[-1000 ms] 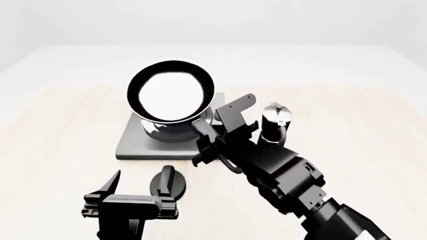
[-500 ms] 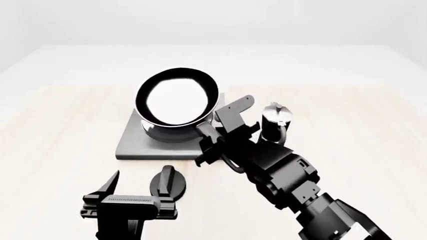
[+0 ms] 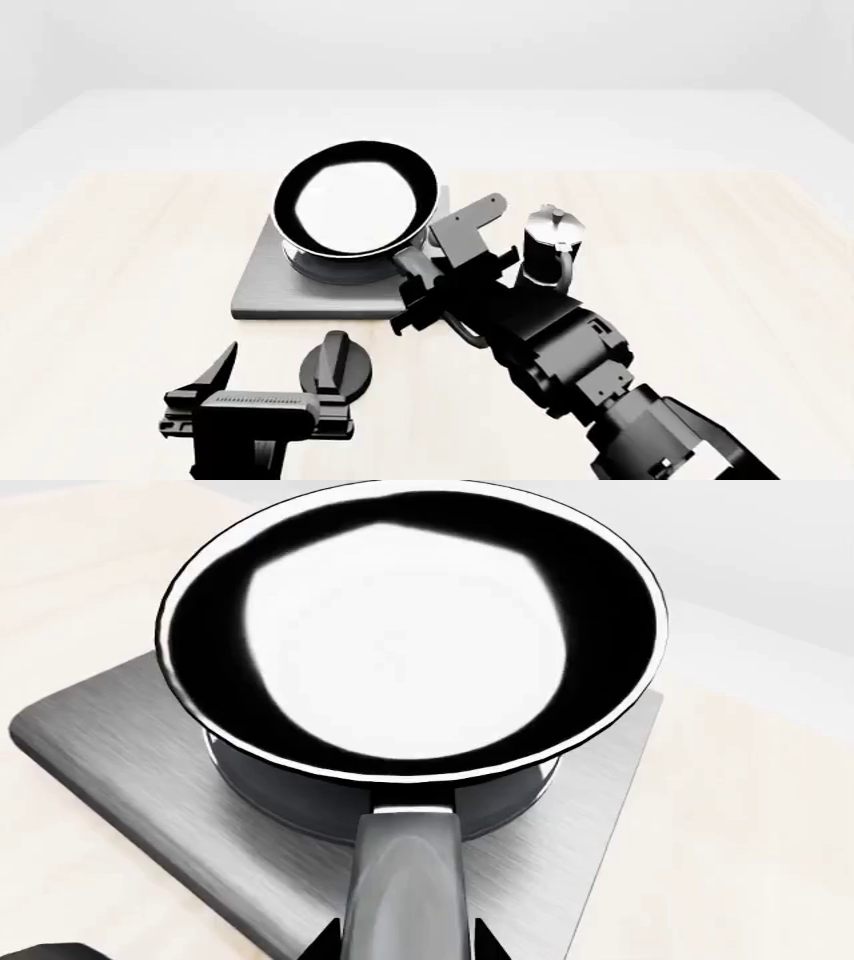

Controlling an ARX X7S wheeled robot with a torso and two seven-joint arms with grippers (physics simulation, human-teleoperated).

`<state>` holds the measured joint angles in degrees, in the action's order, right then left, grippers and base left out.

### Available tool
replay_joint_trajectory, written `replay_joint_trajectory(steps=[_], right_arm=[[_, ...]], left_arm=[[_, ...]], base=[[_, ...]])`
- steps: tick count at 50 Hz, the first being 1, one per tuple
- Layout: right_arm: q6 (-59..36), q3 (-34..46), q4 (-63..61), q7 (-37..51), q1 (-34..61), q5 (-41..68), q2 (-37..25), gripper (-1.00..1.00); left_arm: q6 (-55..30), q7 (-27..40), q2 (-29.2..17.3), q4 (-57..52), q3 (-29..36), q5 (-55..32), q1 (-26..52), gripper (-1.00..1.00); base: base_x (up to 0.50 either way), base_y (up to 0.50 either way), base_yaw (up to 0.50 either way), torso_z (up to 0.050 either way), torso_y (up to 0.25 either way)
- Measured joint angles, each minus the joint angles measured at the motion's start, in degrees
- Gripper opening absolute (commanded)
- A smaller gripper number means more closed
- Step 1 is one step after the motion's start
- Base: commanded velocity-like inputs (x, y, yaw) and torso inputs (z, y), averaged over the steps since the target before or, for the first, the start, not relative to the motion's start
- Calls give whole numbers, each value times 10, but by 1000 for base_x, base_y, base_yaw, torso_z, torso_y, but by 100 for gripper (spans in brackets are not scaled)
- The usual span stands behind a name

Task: Put the frying pan on the stove.

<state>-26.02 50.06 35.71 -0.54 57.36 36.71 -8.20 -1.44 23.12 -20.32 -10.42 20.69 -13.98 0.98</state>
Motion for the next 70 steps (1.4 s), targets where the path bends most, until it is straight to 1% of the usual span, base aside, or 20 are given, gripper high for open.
replay_joint_trajectory(steps=[11, 12, 28, 46, 57, 70], right_arm=[[8, 3, 13, -3, 2, -2, 3, -100], [8, 3, 14, -3, 2, -2, 3, 100], [7, -7, -11, -21, 13, -23, 0, 100], [-5, -15, -58, -9, 9, -17, -19, 100], [-9, -29, -141, 28, -16, -7, -52, 100], [27, -67, -248, 90, -79, 4, -96, 100]], left_arm=[[2, 2, -1, 1, 0, -1, -2, 100], [3, 2, -1, 1, 0, -1, -2, 100], [3, 3, -2, 3, 3, -1, 1, 100], [1, 3, 1, 7, 8, -1, 10, 100], [-4, 6, -2, 2, 8, -3, 13, 100], [-14, 10, -7, -13, 5, -5, 19, 100]], base=[[0, 0, 0, 0, 2], [0, 0, 0, 0, 0], [0, 0, 0, 1, 0], [0, 0, 0, 0, 0], [0, 0, 0, 0, 0], [0, 0, 0, 0, 0]])
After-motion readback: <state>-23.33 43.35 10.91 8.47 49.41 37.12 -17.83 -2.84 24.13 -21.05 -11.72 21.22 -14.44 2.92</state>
